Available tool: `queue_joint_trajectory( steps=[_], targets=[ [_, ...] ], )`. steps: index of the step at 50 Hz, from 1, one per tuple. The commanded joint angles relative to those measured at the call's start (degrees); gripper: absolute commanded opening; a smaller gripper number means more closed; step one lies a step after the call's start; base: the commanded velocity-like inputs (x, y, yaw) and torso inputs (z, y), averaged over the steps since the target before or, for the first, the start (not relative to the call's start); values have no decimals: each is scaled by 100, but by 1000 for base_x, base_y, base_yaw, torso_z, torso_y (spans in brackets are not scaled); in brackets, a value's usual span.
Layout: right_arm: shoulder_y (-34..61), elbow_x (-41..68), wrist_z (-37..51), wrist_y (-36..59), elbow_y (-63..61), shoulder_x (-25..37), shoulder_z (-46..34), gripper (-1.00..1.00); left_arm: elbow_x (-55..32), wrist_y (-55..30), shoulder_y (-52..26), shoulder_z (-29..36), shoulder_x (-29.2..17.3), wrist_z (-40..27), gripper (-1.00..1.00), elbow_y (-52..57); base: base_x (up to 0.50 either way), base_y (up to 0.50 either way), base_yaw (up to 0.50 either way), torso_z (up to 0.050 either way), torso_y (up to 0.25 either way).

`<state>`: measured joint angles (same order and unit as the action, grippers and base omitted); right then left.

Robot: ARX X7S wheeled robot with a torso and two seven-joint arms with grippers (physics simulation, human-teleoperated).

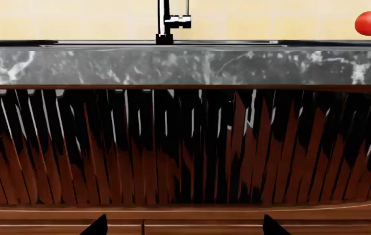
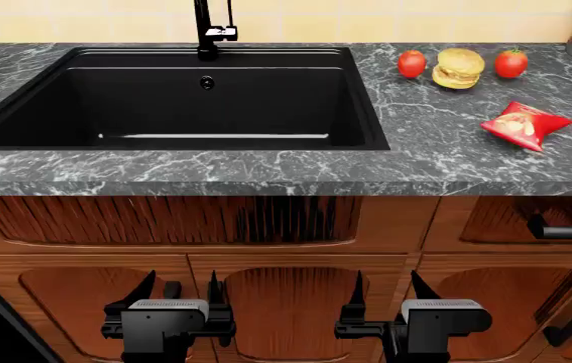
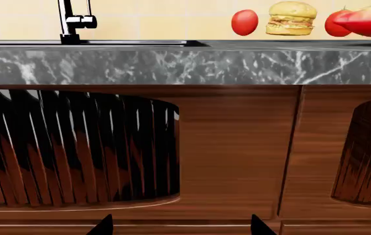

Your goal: Pick up the fruits and vegetables and place them in the sink. Turn on the sink faucet to wash them. Then turn the sink off and put them in the tray.

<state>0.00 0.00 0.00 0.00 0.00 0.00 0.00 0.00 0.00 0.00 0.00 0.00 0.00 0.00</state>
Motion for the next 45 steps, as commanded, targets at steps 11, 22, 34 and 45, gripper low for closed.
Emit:
queue_joint_trajectory(
  steps=[11,22,34,45],
  targets=[
    [-5,324,279,136,-69,263,-289,100,-263,-13,-14,307,-258,-302,100,7,0,0,0,0,0],
    [-6,472,393,209,-78,370,-385,100,-348,-11,-32,436,-365,-435,100,-1,0,-426,0,0,0],
    [1,597,463,147,-35,450,-477,100,-425,-2,-39,543,-457,-531,100,-5,0,-500,0,0,0],
    [0,675,523,84,1,518,-555,100,-494,1,-47,624,-525,-610,100,-9,0,-500,0,0,0]
  ],
)
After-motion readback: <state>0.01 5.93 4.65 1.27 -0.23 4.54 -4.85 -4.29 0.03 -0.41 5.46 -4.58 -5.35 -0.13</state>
